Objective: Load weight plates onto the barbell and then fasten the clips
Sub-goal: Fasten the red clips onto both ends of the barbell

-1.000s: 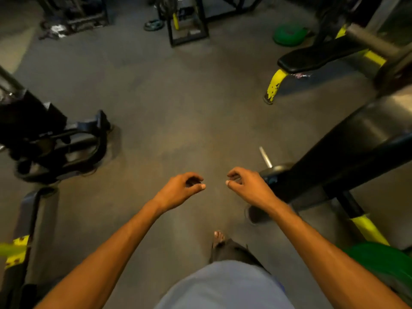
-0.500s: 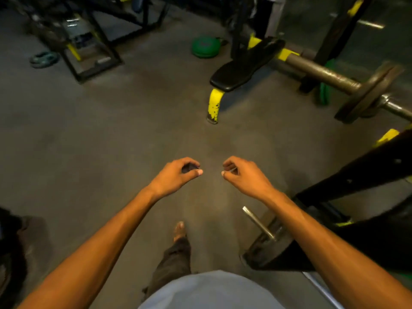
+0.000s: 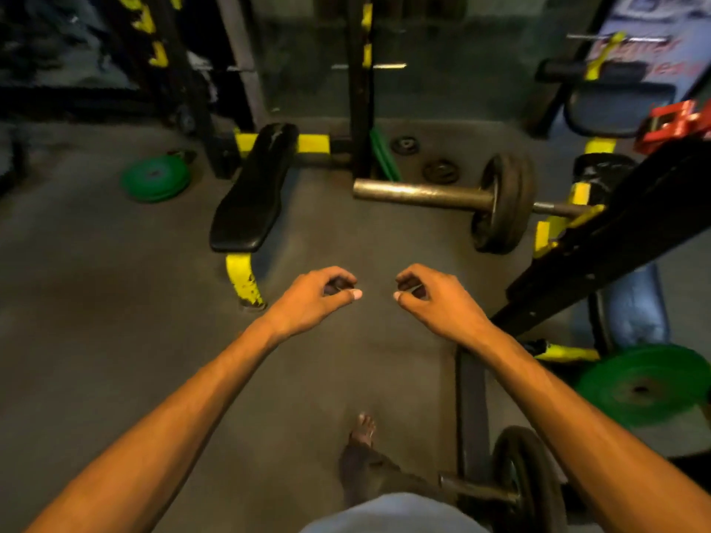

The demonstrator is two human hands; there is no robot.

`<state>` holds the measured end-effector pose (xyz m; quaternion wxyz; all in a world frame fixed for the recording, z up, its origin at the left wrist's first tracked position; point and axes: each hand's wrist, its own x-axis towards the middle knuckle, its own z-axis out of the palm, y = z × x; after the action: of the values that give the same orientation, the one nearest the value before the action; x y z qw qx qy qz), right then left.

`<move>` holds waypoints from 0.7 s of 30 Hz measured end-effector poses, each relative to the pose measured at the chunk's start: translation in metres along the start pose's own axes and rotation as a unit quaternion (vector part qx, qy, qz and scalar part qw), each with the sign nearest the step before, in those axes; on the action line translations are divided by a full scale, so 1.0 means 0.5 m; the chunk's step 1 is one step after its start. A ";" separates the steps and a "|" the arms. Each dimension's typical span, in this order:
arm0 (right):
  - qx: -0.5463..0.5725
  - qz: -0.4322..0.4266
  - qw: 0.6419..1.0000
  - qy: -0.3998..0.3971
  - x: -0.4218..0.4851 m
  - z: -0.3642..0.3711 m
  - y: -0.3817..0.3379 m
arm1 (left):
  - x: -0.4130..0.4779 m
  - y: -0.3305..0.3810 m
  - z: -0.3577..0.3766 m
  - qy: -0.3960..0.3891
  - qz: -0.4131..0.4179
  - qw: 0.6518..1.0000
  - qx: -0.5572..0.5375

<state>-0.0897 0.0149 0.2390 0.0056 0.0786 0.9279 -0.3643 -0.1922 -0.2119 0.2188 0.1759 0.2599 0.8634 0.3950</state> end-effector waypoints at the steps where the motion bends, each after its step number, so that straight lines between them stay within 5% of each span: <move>1: 0.001 0.003 1.000 0.019 0.032 -0.015 0.002 | 0.053 0.008 -0.011 -0.005 0.020 1.000 0.006; 12: 0.020 0.105 0.967 0.229 0.221 -0.229 0.065 | 0.504 0.210 -0.032 -0.135 0.215 0.967 0.027; 21: -0.011 0.235 0.876 0.422 0.240 -0.399 0.132 | 0.802 0.432 0.092 -0.264 0.374 0.889 -0.010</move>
<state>-0.1891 0.2144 0.3328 -0.3004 0.4405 0.8004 -0.2739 -0.4240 0.1705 0.3175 0.2391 0.6563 0.6200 0.3574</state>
